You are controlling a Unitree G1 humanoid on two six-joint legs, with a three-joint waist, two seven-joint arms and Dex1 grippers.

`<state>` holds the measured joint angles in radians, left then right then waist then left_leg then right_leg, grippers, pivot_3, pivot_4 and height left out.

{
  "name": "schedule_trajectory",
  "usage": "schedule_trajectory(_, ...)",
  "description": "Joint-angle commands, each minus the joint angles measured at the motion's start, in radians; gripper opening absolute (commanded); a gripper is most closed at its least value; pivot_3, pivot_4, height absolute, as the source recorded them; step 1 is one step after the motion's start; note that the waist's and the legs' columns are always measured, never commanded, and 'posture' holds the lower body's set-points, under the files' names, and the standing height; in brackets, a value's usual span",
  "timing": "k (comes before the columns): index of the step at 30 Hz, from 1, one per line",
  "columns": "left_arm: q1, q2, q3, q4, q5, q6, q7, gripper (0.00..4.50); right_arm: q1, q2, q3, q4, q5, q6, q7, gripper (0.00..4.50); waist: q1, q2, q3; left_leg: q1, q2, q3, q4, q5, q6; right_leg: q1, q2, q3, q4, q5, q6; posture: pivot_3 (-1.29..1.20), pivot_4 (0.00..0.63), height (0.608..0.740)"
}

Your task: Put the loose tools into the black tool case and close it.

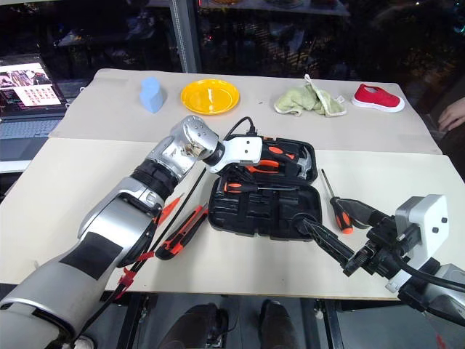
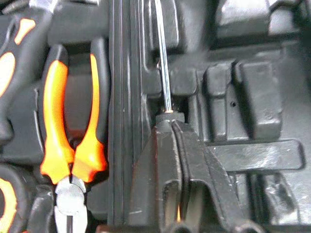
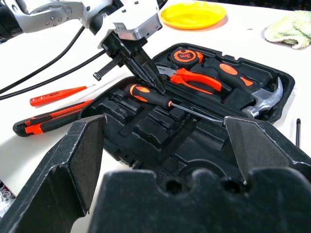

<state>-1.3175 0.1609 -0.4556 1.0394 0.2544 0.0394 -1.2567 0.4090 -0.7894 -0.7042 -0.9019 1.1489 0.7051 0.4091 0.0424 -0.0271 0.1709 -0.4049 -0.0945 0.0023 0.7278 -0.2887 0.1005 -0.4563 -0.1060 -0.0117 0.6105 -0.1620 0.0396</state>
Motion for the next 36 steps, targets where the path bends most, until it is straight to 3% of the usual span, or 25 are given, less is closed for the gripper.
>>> schedule_trajectory(1,-0.043,-0.015,0.005,0.015,0.016,-0.018,0.017,0.05,0.005,0.007,-0.008,-0.016,-0.005,-0.034,-0.001,4.5,0.001,0.0,0.0,0.0,0.0,0.0,0.0,0.0,0.0,0.0,0.0,0.0,0.0,0.0,0.0,0.0,0.15,0.74)
schedule_trajectory(8,-0.01,-0.041,-0.037,0.042,0.068,-0.067,0.013,0.05,0.01,0.01,-0.009,-0.002,-0.01,-0.04,0.009,4.5,0.002,0.0,0.0,0.0,0.0,0.0,0.0,-0.001,0.001,0.0,0.0,0.0,0.0,0.0,0.0,0.0,0.15,0.74)
schedule_trajectory(14,0.002,-0.058,-0.073,0.096,0.136,-0.149,0.112,0.05,-0.003,0.008,0.014,0.003,-0.026,-0.043,0.005,4.5,0.006,0.001,-0.004,0.002,0.0,0.0,0.001,-0.005,0.008,0.002,0.0,0.0,0.0,0.0,0.001,0.0,0.15,0.74)
schedule_trajectory(19,0.006,-0.069,-0.061,0.117,0.141,-0.171,0.132,0.05,-0.002,0.012,0.037,0.008,-0.071,-0.049,0.007,4.5,0.008,0.002,-0.005,0.008,0.0,0.0,0.001,-0.006,0.009,0.011,-0.001,-0.001,-0.002,0.0,0.001,0.0,0.15,0.74)
schedule_trajectory(26,0.0,-0.003,0.178,0.016,-0.106,-0.016,-0.036,0.05,0.017,0.073,0.038,0.016,-0.144,-0.046,-0.071,4.5,-0.002,0.002,-0.005,0.013,0.0,0.0,0.001,-0.007,0.011,0.015,0.0,-0.001,-0.002,-0.001,0.003,0.0,0.15,0.74)
schedule_trajectory(29,0.072,0.055,0.338,-0.194,-0.319,0.065,-0.153,0.05,0.042,0.136,0.043,0.017,-0.181,-0.038,-0.149,4.5,-0.007,0.003,-0.005,0.008,0.0,0.001,0.001,-0.005,0.008,0.007,0.0,0.0,0.001,-0.001,0.002,0.0,0.15,0.74)
schedule_trajectory(32,0.181,0.149,0.378,-0.486,-0.467,0.309,-0.277,0.73,0.139,0.215,0.02,0.004,-0.198,-0.037,-0.181,4.5,-0.012,0.005,-0.007,0.0,0.0,0.001,0.001,0.0,-0.001,-0.003,-0.001,0.001,0.002,0.001,0.0,0.0,0.15,0.74)
schedule_trajectory(36,0.371,0.328,0.324,-0.902,-0.687,0.554,-0.357,2.26,0.388,0.34,-0.054,-0.017,-0.239,-0.079,-0.122,4.5,-0.016,0.016,-0.013,0.003,0.0,-0.001,-0.004,0.001,-0.002,-0.002,0.002,0.001,0.002,-0.001,-0.002,0.0,0.15,0.74)
